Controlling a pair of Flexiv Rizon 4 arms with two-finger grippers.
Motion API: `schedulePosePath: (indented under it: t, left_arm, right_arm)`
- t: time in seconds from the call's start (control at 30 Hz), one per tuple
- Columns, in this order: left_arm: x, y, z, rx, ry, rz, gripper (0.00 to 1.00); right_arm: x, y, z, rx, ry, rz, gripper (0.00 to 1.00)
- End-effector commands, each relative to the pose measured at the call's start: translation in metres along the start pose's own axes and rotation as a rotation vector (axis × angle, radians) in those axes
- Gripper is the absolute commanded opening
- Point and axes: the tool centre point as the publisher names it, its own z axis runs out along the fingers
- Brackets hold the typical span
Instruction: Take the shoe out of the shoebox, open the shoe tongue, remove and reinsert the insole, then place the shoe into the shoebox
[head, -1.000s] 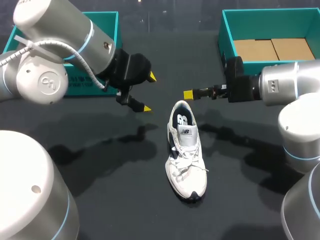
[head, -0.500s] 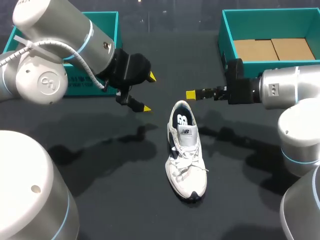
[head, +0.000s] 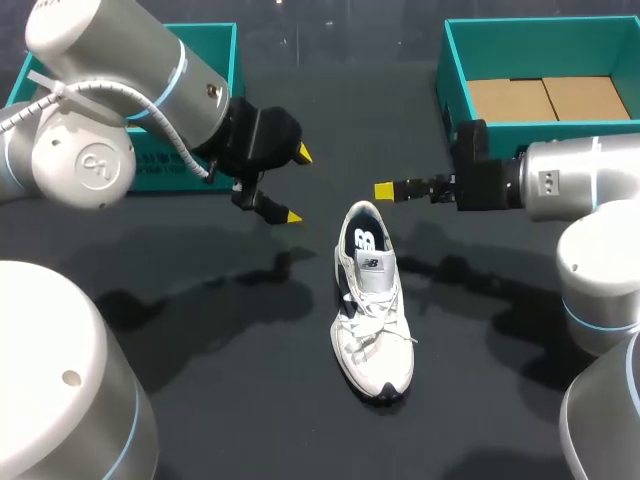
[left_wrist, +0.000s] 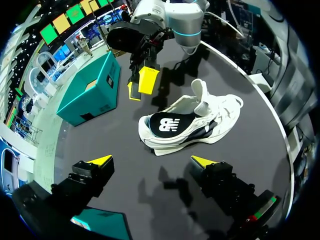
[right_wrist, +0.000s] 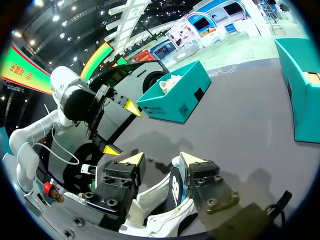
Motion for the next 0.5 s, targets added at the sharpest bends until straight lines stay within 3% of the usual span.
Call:
schedulePosePath:
  t: [0.03, 0.13, 0.27, 0.5]
  left_arm:
    - [0.001, 0.001, -0.001, 0.0, -0.001, 0.001, 1.0]
    - [0.001, 0.001, -0.001, 0.0, -0.001, 0.001, 1.0]
    - [0.001, 0.001, -0.001, 0.0, -0.001, 0.001, 1.0]
    - [0.001, 0.001, -0.001, 0.0, -0.001, 0.001, 1.0]
  right_arm:
    - [0.001, 0.0, 0.001, 0.001, -0.004, 0.0, 0.41]
    - [0.001, 0.0, 0.001, 0.001, -0.004, 0.0, 0.42]
    - [-0.011, 0.004, -0.017, 0.018, -0.104, -0.041, 0.46]
    - [-0.027, 0.009, -0.046, 0.129, -0.259, -0.124, 0.49]
